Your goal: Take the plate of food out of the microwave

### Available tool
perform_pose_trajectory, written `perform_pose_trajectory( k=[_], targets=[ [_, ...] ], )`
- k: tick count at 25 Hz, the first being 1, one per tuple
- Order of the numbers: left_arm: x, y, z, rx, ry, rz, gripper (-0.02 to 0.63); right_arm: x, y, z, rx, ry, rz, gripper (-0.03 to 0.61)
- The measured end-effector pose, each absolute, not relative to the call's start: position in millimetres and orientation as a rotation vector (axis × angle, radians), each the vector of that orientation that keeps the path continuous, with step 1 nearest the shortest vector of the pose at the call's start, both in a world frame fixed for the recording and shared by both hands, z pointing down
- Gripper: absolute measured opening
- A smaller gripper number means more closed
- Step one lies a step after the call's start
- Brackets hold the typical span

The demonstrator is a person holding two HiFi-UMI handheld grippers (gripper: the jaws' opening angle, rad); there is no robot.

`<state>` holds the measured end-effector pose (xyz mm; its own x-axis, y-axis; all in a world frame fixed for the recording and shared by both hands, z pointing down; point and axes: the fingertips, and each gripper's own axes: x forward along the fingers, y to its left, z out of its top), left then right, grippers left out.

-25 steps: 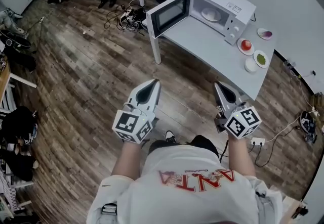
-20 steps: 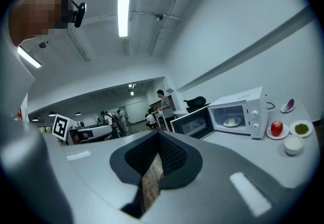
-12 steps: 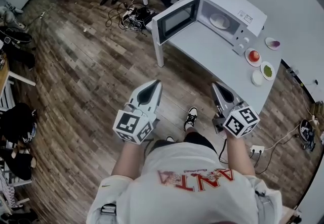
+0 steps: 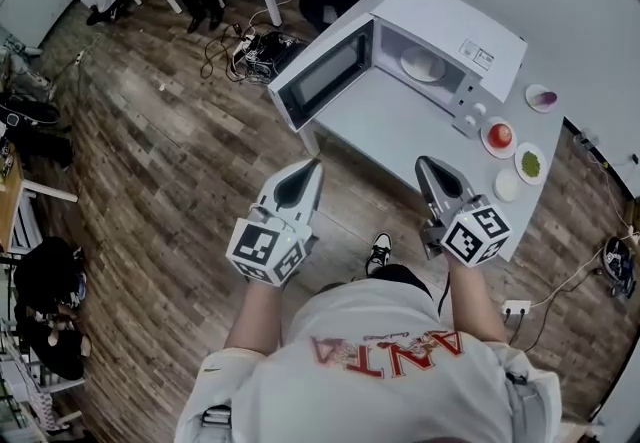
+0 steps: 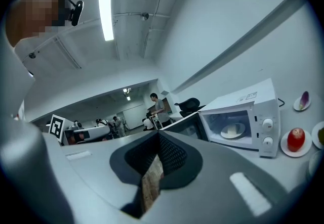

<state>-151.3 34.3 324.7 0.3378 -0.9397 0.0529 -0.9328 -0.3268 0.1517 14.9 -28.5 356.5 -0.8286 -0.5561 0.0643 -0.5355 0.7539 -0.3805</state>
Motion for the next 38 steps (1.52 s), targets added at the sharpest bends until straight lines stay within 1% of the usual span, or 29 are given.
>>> perform_pose_trajectory(
  k=[8, 17, 25, 29, 34, 38],
  targets=[
    [-113.5, -71.8, 330.7, 2.446, -1.660, -0.031, 0.009, 58.7, -134.0, 372.9, -1.031, 2.808, -0.706, 0.000],
    [-92.8, -153.6, 345.7, 2.497, -1.534, 0.030, 0.009, 78.9, -192.8, 397.0, -1.169, 2.694, -0.821, 0.000],
    [-112.1, -211.7, 368.4, 2.601, -1.334, 0.084, 0.009, 68.0, -227.6, 406.4, -1.430, 2.541, -0.841, 0.000],
    [-133.4, -236.1, 372.1, 2.605, -1.260, 0.033, 0.009, 52.6, -243.4, 408.4, -1.516, 2.447, -0.848, 0.000],
    [-131.0, -246.1, 383.9, 2.601, -1.210, 0.038, 0.009, 46.8, -258.7, 429.9, -1.540, 2.310, -0.996, 0.000],
    [-122.5, -251.2, 392.2, 2.590, -1.212, 0.060, 0.009, 53.3, -280.4, 464.5, -1.501, 2.115, -1.224, 0.000]
  ],
)
